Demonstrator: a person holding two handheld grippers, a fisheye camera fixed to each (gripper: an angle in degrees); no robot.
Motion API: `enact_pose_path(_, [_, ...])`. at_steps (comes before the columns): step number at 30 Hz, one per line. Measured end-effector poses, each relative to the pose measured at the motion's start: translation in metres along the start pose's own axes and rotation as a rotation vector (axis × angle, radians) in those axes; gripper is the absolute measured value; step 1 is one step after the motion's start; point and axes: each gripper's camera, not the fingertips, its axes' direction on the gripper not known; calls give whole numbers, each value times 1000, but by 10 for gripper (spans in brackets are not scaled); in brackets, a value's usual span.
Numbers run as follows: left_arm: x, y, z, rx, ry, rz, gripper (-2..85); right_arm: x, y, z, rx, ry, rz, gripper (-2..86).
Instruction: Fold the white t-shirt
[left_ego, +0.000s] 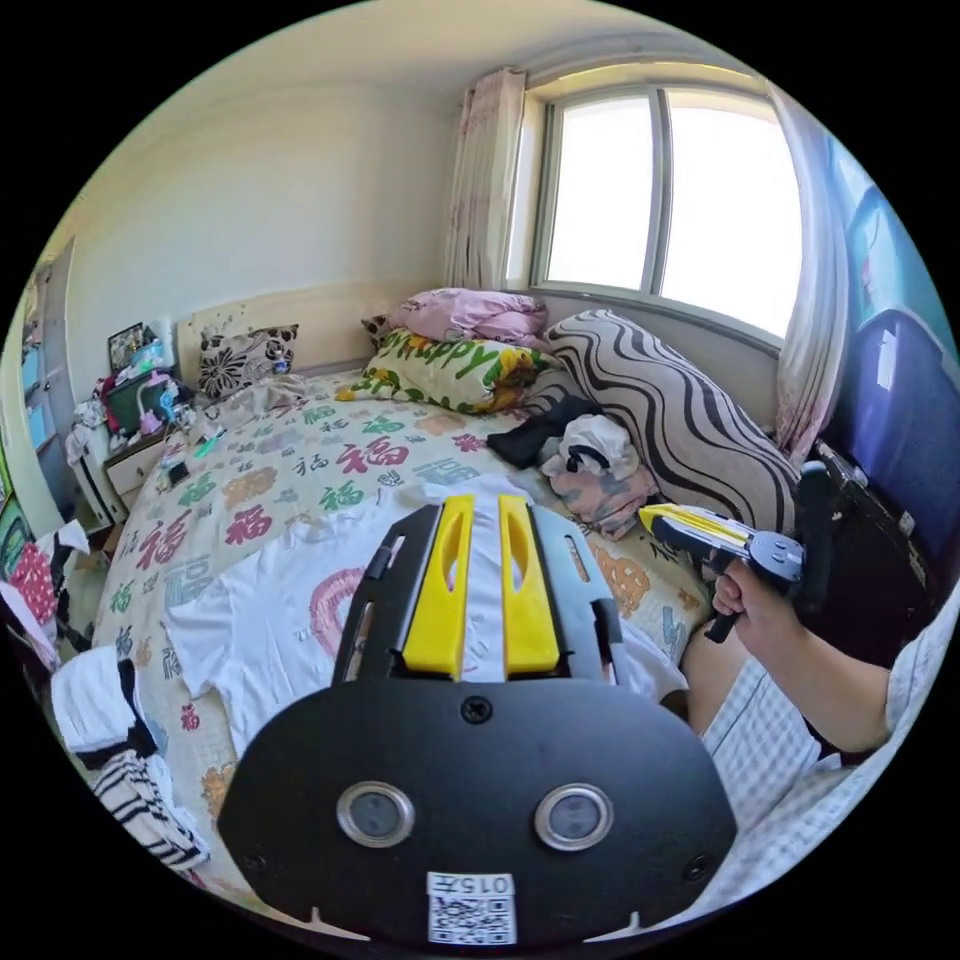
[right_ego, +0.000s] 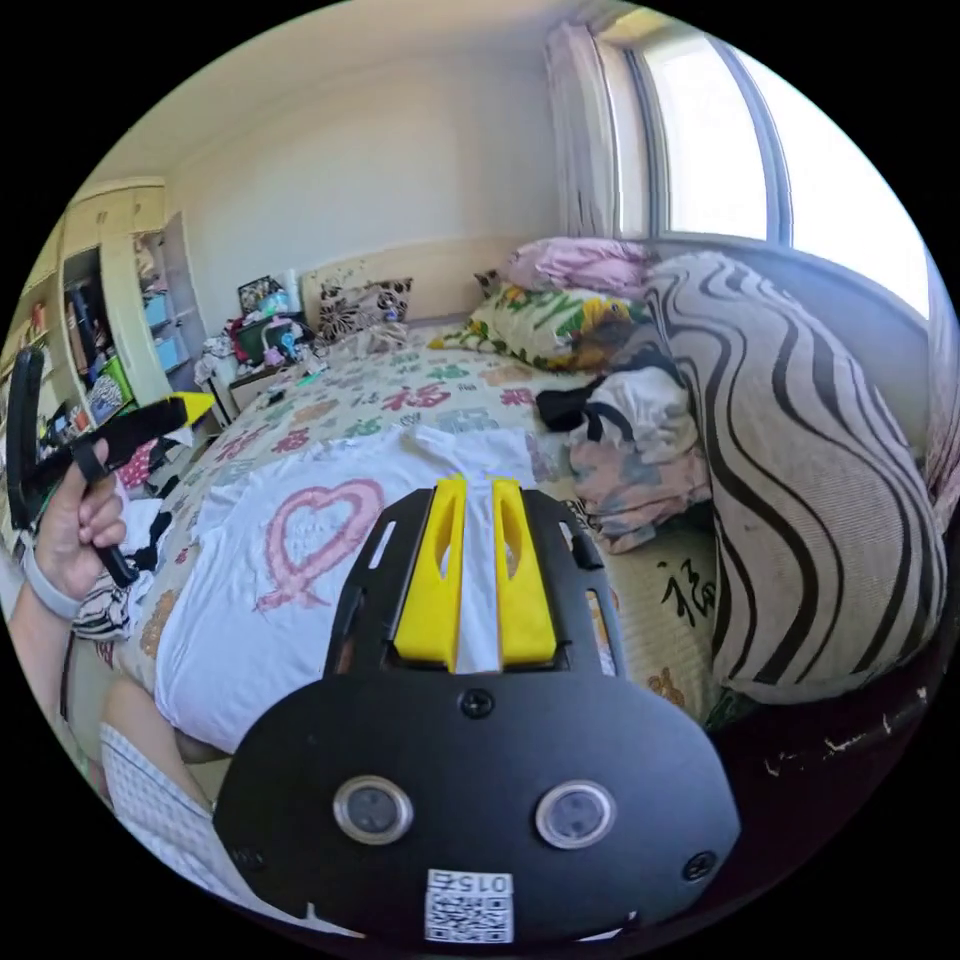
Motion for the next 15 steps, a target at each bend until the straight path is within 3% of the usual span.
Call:
enact_pose_path(6, [-9,-102,232,-259,96,94,22,97,-54,112,-143,-55,183,73])
enact_pose_path(15, [-19,-168,579,-628,136,0,29,177,-117,269,-381,-147,356,77])
